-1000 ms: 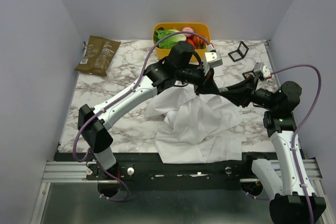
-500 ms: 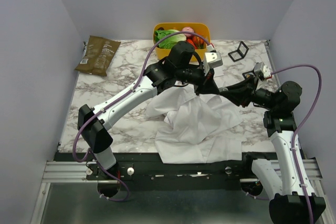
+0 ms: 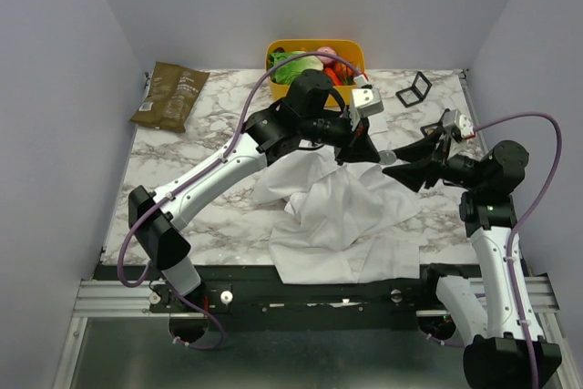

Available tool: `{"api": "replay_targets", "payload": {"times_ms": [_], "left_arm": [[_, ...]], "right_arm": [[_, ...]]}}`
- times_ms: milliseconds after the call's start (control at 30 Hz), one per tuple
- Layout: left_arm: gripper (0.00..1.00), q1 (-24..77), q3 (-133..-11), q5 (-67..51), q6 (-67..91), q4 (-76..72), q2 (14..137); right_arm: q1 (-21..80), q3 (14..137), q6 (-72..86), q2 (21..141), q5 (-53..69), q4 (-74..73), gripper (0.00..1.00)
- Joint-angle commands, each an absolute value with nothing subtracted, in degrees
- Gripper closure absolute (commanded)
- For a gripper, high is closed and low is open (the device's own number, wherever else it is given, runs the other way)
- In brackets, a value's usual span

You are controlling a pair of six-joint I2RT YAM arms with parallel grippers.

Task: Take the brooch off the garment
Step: Close the brooch, then place the brooch in the brooch box.

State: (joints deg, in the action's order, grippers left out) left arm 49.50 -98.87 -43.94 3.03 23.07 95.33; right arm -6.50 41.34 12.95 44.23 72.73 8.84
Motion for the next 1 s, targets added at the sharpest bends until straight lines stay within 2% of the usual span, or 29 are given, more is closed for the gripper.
{"api": "replay_targets", "payload": {"times_ms": [0,267,400,533,600,733,967], "left_arm": [[1.00,48.5,-98.4,-45.1,4.0,22.3,92.7],[1.00,47.4,-96.6,-45.8,4.8,20.8,91.1],[1.00,47.0,-95.3,-46.5,6.1,19.3,90.9],[1.00,46.8,-94.9,-50.8,6.8,18.5,91.1],[1.00,46.2,-94.0,-55.0,9.5,15.8,91.1],[1.00,45.4,-90.6,-63.7,13.4,9.2,90.8],[1.00,45.4,-89.3,-67.3,14.9,6.4,90.6]], "right_arm": [[-7.4,43.9,11.3,43.5,81.5,7.9,0.41],[-8.2,45.0,8.4,43.0,91.9,5.7,0.41],[-8.7,45.4,7.0,42.4,88.4,4.0,0.44],[-8.8,45.7,8.6,42.7,85.6,4.7,0.51],[-8.8,44.6,11.9,42.5,84.9,8.1,0.53],[-8.9,41.3,30.7,42.0,86.1,28.4,0.57],[-8.8,41.3,31.6,41.7,83.3,28.0,0.64]]}}
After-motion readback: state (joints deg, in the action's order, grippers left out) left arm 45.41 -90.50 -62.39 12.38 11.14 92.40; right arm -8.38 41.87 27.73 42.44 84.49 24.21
